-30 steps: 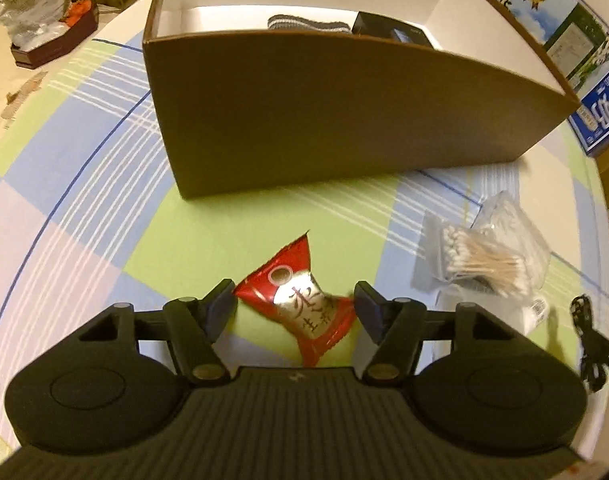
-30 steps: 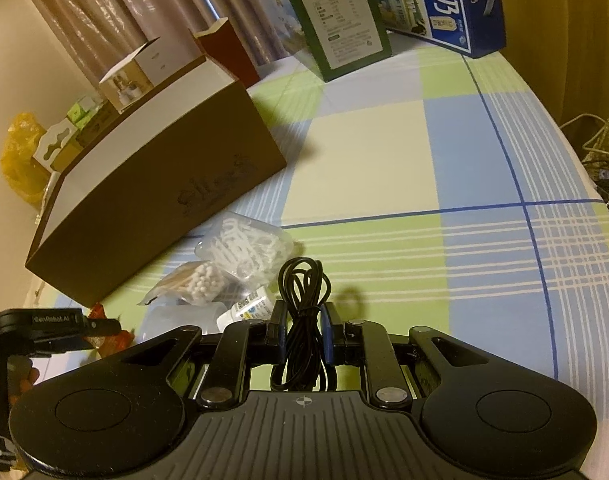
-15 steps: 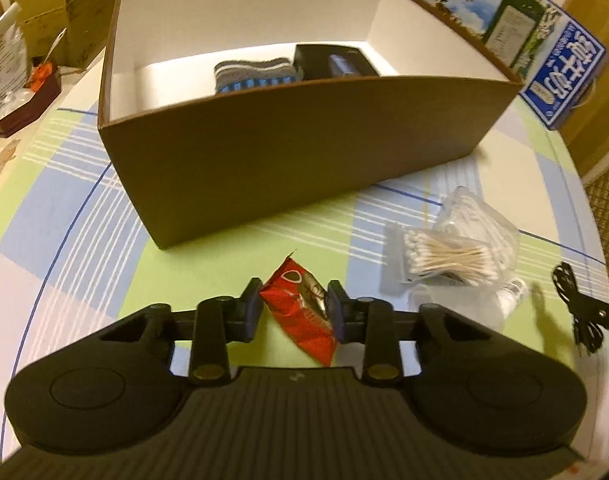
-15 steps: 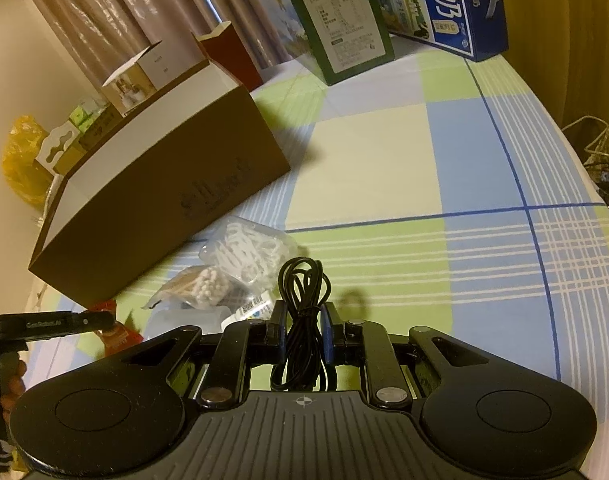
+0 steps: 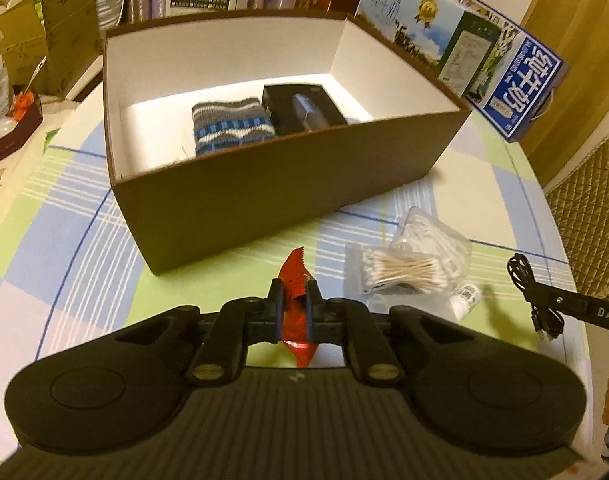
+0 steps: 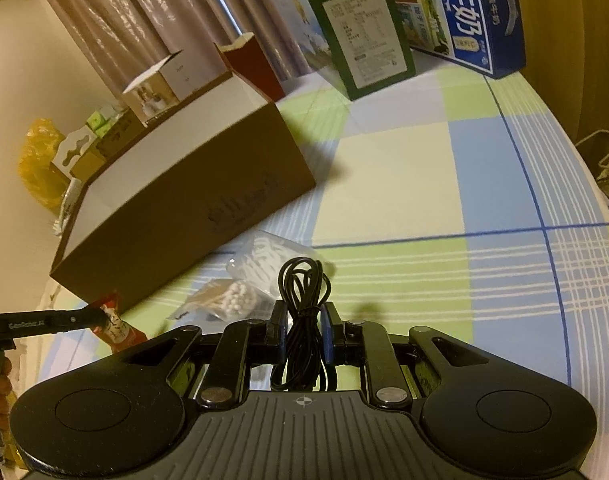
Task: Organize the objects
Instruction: 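Carry candy packet in left tool and cable in right tool into brown box, then open both tools to drop candy packet and cable into brown box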
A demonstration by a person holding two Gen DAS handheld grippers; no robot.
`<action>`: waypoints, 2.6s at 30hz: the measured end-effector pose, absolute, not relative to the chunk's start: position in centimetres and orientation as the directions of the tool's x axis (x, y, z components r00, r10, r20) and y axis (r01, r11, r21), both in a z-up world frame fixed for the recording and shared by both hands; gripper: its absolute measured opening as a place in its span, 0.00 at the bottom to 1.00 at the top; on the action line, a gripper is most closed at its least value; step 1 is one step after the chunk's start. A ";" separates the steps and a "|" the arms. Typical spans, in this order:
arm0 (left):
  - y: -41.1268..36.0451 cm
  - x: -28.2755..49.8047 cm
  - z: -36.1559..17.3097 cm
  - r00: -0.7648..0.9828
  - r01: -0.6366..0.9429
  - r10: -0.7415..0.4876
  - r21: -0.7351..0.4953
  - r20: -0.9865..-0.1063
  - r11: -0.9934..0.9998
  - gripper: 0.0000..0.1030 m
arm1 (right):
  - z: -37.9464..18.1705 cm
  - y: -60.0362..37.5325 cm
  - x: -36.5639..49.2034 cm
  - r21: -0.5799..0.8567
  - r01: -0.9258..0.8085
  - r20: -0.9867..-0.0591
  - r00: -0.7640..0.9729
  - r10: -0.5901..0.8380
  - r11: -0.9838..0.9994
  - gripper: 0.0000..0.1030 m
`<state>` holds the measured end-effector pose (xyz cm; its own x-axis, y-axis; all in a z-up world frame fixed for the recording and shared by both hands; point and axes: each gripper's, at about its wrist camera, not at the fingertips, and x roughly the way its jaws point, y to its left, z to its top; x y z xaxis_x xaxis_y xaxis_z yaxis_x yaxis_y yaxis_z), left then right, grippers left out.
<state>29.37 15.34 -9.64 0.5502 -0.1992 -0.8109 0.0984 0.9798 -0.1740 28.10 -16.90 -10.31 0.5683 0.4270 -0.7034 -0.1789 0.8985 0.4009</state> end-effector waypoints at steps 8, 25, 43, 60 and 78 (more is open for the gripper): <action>15.7 28.8 -5.3 0.619 0.136 -0.233 -0.190 -0.750 0.972 0.07 | -7.4 -15.3 29.1 0.421 -0.272 -0.640 0.587 0.496 0.865 0.14; 20.3 34.9 1.0 0.767 0.036 -0.142 -0.178 -0.626 0.983 0.07 | -2.1 -7.7 39.2 0.391 -0.465 -0.512 0.608 0.607 0.795 0.14; 22.8 43.8 -5.0 0.648 -0.064 -0.034 -0.100 -0.761 0.993 0.16 | -6.4 -5.4 47.1 0.314 -0.413 -0.628 0.586 0.513 0.855 0.14; 22.0 43.9 -5.8 0.618 -0.029 -0.047 -0.082 -0.785 0.996 0.62 | -6.9 -6.2 48.4 0.293 -0.388 -0.642 0.597 0.481 0.874 0.14; 20.6 40.9 -3.1 0.645 0.034 -0.057 -0.046 -0.762 0.998 0.85 | -4.7 -7.0 44.1 0.282 -0.447 -0.598 0.610 0.520 0.849 0.78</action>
<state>40.92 20.56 -3.14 0.6450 -0.0568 -0.7621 0.0336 0.9984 -0.0460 44.11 -6.97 -4.75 0.6103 0.5198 -0.5978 -0.4468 0.8490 0.2821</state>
